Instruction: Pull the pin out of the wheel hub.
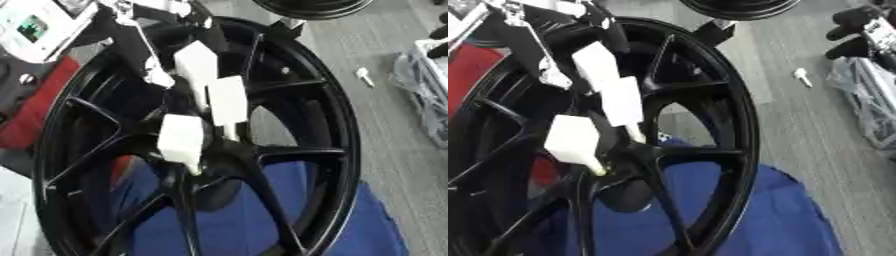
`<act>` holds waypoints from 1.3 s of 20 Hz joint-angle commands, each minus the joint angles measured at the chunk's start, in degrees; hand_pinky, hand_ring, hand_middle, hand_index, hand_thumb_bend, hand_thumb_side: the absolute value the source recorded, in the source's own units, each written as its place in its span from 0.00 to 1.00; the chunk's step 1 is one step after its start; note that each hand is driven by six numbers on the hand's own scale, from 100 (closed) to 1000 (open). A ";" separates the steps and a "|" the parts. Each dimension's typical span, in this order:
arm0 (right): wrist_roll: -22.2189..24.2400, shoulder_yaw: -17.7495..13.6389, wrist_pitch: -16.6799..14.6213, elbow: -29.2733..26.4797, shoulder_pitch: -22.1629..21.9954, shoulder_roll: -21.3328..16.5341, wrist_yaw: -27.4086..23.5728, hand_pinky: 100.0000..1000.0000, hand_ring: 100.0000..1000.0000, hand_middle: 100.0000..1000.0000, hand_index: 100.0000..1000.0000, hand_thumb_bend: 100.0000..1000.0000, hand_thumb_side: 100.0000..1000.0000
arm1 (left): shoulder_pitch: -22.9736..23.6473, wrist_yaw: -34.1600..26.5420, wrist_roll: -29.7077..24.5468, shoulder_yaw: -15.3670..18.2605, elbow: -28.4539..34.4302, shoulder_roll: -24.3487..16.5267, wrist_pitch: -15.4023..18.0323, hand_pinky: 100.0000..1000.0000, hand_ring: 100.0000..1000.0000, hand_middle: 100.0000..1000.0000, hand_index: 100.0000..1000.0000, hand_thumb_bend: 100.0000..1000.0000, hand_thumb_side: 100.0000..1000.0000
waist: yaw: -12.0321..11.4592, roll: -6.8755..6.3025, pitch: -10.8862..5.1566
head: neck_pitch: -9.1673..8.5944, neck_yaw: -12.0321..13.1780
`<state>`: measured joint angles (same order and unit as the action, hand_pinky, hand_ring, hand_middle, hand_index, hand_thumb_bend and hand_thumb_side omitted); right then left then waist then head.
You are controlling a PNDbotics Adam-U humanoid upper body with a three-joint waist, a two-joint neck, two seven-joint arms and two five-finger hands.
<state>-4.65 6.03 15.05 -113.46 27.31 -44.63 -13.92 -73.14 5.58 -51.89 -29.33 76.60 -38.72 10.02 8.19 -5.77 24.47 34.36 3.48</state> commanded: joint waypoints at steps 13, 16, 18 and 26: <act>-0.38 -0.83 0.30 -1.13 0.05 -1.06 0.17 0.83 0.65 0.66 0.78 0.00 0.83 | -1.46 -1.39 -0.08 0.98 0.16 -0.02 -0.43 0.78 0.57 0.38 0.52 0.00 0.00 | 0.27 0.17 -1.44 | -1.27 0.72; -0.48 -0.88 0.41 -1.13 -0.07 -1.07 0.20 0.83 0.65 0.66 0.78 0.00 0.83 | -1.91 -4.12 -0.08 2.47 0.35 -0.07 -0.80 0.73 0.48 0.25 0.39 0.00 0.00 | 0.16 0.22 -1.51 | -1.14 0.64; -0.50 -0.87 0.49 -1.13 -0.11 -1.11 0.22 0.83 0.65 0.66 0.78 0.00 0.83 | -2.27 -5.96 -0.08 3.82 0.30 -0.11 -1.74 0.72 0.45 0.20 0.33 0.00 0.00 | 0.02 0.22 -1.56 | -1.05 0.58; -0.63 -0.98 0.88 -1.13 -0.38 -1.38 0.39 0.83 0.65 0.66 0.78 0.00 0.83 | -3.75 -11.55 -0.08 7.17 0.71 -0.76 -4.66 0.70 0.40 0.13 0.26 0.00 0.00 | -0.40 0.16 -2.03 | -0.39 0.29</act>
<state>-5.24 5.95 15.83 -113.46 26.61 -44.62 -13.73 -75.24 -4.95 -52.00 -23.76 76.60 -37.92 5.84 7.78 -5.92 24.36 34.08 3.89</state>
